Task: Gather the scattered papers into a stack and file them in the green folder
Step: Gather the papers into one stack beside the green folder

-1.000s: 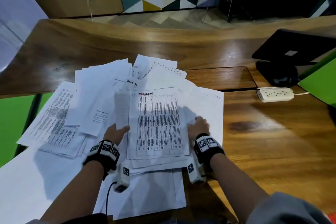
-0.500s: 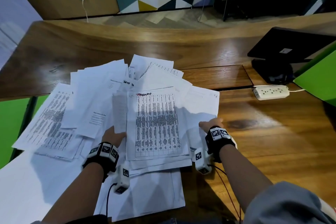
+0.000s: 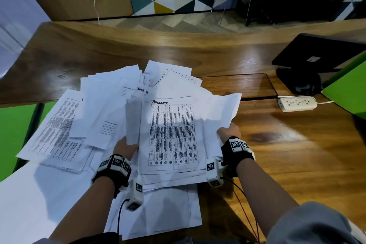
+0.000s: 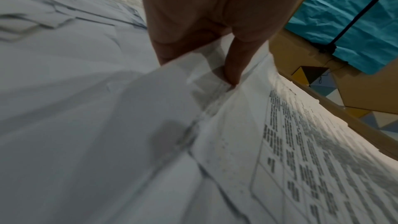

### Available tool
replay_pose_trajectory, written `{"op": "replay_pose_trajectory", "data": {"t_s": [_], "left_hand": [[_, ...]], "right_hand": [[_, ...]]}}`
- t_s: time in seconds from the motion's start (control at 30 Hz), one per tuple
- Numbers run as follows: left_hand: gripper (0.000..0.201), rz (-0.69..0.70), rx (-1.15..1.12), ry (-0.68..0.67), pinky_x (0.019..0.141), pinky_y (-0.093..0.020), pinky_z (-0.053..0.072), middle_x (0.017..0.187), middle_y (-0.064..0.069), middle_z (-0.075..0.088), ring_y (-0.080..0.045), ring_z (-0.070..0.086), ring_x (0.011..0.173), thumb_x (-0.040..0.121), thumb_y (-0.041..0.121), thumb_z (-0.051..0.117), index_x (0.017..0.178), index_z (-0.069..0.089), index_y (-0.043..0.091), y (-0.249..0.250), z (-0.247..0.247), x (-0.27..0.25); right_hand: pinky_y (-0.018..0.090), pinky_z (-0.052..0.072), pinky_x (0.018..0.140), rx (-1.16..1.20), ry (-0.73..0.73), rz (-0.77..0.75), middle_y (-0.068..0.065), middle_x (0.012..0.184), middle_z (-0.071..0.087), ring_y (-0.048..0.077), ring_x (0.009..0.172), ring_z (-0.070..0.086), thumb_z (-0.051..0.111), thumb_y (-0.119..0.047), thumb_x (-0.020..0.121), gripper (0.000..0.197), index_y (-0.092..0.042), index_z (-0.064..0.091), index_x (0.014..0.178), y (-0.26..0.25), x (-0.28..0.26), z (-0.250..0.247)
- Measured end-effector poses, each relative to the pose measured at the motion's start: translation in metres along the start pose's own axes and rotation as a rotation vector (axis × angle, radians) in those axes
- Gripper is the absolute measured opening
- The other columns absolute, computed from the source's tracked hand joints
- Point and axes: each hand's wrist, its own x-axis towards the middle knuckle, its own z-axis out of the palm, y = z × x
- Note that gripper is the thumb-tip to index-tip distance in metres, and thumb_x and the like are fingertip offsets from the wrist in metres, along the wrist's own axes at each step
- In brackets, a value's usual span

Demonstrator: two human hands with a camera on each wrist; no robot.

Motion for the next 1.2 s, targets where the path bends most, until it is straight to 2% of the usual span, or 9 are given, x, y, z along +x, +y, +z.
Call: {"op": "replay_pose_trajectory", "data": {"t_s": [0.17,0.3,0.4,0.5,0.6,0.73,0.9,1.07,1.2], "left_hand": [[0.010,0.019,-0.063,0.034,0.081,-0.030,0.036,0.087,-0.007,0.057,-0.023,0.050,0.090,0.088,0.006,0.058,0.097,0.056,0.009,0.003,-0.003,-0.011],[0.025,0.010,-0.041,0.054,0.081,-0.029,0.035,0.100,-0.015,0.058,-0.022,0.049,0.091,0.087,0.005,0.057,0.112,0.061,0.002,0.003,0.000,-0.015],[0.033,-0.021,-0.011,0.045,0.083,-0.029,0.037,0.118,-0.023,0.061,-0.028,0.053,0.095,0.086,0.005,0.058,0.119,0.059,-0.001,0.002,0.000,-0.015],[0.036,-0.032,-0.001,0.052,0.083,-0.031,0.039,0.122,-0.025,0.060,-0.030,0.053,0.094,0.085,0.002,0.058,0.120,0.057,-0.002,-0.001,-0.003,-0.013],[0.036,-0.041,-0.029,0.071,0.079,-0.031,0.037,0.120,-0.026,0.060,-0.026,0.048,0.089,0.083,0.004,0.059,0.118,0.058,-0.004,-0.004,-0.012,-0.012],[0.037,-0.047,-0.071,0.110,0.075,-0.032,0.034,0.109,-0.027,0.063,-0.026,0.048,0.085,0.077,0.015,0.060,0.107,0.060,-0.006,-0.004,-0.031,-0.013],[0.068,-0.097,-0.060,0.140,0.081,-0.040,0.043,0.110,-0.029,0.064,-0.036,0.059,0.094,0.054,0.028,0.049,0.113,0.059,-0.003,-0.013,-0.047,-0.006],[0.062,-0.125,0.017,0.124,0.080,-0.038,0.044,0.107,-0.028,0.065,-0.035,0.060,0.092,0.058,0.030,0.047,0.110,0.060,-0.002,-0.018,-0.052,0.003],[0.053,-0.157,0.039,0.099,0.079,-0.040,0.047,0.107,-0.028,0.065,-0.032,0.058,0.086,0.067,0.028,0.053,0.112,0.059,-0.001,-0.019,-0.053,0.012]], "right_hand": [[0.035,0.048,0.079,0.130,0.345,-0.072,0.023,0.115,0.065,0.040,0.104,0.062,0.044,-0.004,0.087,0.032,-0.005,0.060,0.115,-0.016,-0.003,-0.026],[0.037,0.045,0.085,0.297,0.555,-0.149,0.023,0.120,0.062,0.039,0.110,0.059,0.041,-0.008,0.093,0.028,-0.005,0.054,0.117,-0.037,-0.009,-0.051],[0.035,0.044,0.091,0.452,0.586,-0.217,0.020,0.126,0.060,0.036,0.114,0.057,0.040,-0.010,0.094,0.033,-0.009,0.050,0.125,-0.051,-0.007,-0.063],[0.030,0.043,0.090,0.575,0.498,-0.194,0.017,0.128,0.059,0.033,0.114,0.058,0.044,-0.010,0.092,0.039,-0.008,0.051,0.130,-0.060,-0.002,-0.062],[0.026,0.041,0.087,0.619,0.264,-0.106,0.017,0.132,0.057,0.033,0.119,0.056,0.052,-0.007,0.091,0.041,-0.001,0.051,0.132,-0.063,-0.002,-0.049],[0.028,0.042,0.081,0.433,-0.052,0.007,0.017,0.131,0.058,0.034,0.118,0.057,0.057,-0.018,0.091,0.045,0.000,0.051,0.131,-0.060,-0.005,-0.015],[0.026,0.042,0.077,0.268,-0.135,0.026,0.012,0.109,0.062,0.028,0.089,0.058,0.059,-0.012,0.087,0.043,0.002,0.053,0.127,-0.064,-0.005,0.019],[0.029,0.044,0.086,0.021,-0.174,0.039,0.006,0.121,0.063,0.030,0.110,0.060,0.061,-0.021,0.085,0.043,-0.003,0.056,0.124,-0.072,0.005,0.040],[0.036,0.048,0.087,-0.064,-0.209,0.046,0.010,0.097,0.063,0.030,0.088,0.058,0.062,-0.032,0.082,0.037,-0.006,0.055,0.108,-0.083,0.007,0.054]]}}
